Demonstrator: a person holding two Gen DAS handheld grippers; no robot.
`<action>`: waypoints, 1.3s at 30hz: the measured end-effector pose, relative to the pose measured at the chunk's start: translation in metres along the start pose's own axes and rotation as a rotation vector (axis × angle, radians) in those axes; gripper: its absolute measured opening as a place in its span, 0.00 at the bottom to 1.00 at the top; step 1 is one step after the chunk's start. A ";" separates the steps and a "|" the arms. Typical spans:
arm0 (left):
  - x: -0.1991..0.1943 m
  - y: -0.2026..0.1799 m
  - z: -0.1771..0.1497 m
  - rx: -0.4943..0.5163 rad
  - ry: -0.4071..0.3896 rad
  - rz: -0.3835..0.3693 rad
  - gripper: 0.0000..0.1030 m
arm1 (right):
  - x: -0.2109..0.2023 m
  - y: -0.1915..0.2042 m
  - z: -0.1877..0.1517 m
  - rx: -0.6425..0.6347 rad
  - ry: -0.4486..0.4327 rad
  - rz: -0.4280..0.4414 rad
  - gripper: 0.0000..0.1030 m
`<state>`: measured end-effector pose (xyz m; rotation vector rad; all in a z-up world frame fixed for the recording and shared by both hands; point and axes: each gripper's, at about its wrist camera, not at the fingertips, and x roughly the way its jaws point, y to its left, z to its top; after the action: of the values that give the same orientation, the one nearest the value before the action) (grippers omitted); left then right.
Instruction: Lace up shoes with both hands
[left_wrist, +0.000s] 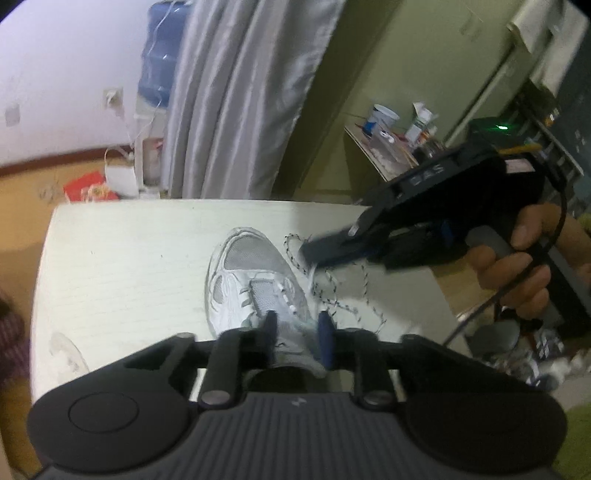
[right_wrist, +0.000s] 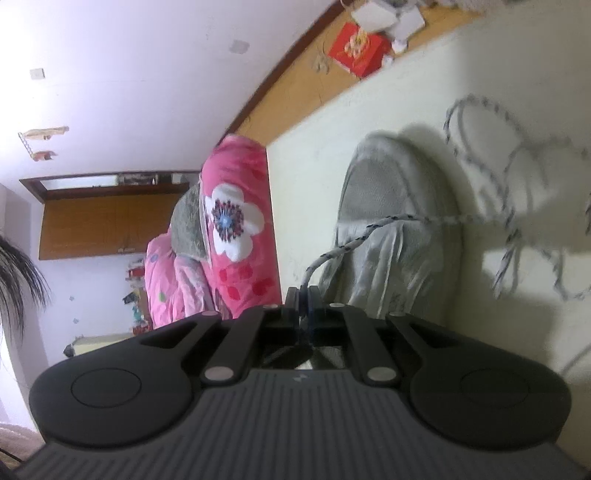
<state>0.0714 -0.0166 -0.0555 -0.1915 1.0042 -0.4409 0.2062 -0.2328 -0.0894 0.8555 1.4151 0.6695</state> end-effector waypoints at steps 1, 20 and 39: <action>0.003 0.001 0.001 -0.025 0.008 0.000 0.27 | -0.007 0.002 0.005 -0.031 -0.028 -0.013 0.03; 0.063 -0.012 0.032 -0.235 0.200 0.249 0.19 | 0.009 -0.014 0.064 -0.259 0.054 -0.067 0.03; 0.071 -0.039 0.024 -0.049 0.120 0.284 0.10 | 0.023 -0.027 0.066 -0.228 0.089 -0.052 0.03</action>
<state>0.1135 -0.0844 -0.0841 -0.0643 1.1415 -0.1703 0.2705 -0.2362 -0.1276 0.6141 1.4038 0.8195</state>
